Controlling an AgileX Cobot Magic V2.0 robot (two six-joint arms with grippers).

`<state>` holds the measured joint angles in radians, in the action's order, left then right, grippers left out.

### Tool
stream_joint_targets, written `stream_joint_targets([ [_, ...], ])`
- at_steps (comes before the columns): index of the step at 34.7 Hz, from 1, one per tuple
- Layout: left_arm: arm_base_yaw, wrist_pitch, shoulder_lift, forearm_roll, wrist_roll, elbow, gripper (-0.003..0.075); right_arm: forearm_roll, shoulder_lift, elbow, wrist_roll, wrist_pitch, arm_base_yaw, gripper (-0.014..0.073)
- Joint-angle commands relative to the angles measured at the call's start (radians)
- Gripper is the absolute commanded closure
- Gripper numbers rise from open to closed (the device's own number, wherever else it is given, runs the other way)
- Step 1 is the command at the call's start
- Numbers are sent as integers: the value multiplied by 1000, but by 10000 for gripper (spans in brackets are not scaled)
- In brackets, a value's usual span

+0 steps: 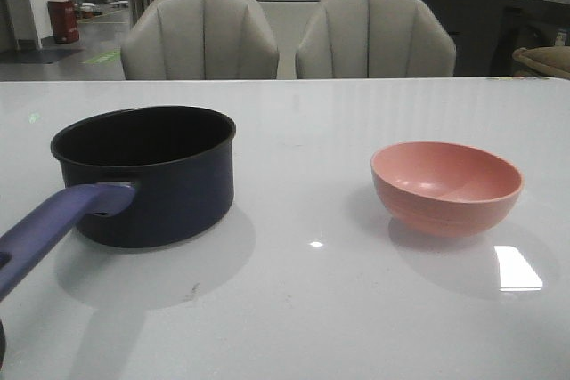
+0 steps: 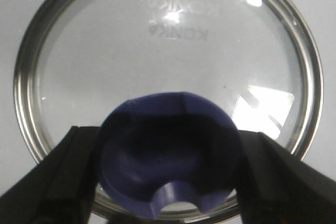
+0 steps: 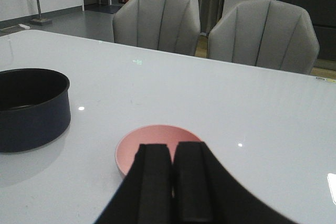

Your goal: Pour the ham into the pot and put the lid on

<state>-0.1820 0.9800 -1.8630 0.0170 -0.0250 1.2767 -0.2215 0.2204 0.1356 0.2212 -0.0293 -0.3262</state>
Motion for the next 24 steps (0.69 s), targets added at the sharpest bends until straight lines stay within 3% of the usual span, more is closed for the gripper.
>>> stream_joint_targets([
  [1,-1,-23,37,2,-3,29,430,-7,7,28,10,85,-1,445],
  [24,10,-12,132,58,25,160,430,-7,7,28,10,85,-1,445],
])
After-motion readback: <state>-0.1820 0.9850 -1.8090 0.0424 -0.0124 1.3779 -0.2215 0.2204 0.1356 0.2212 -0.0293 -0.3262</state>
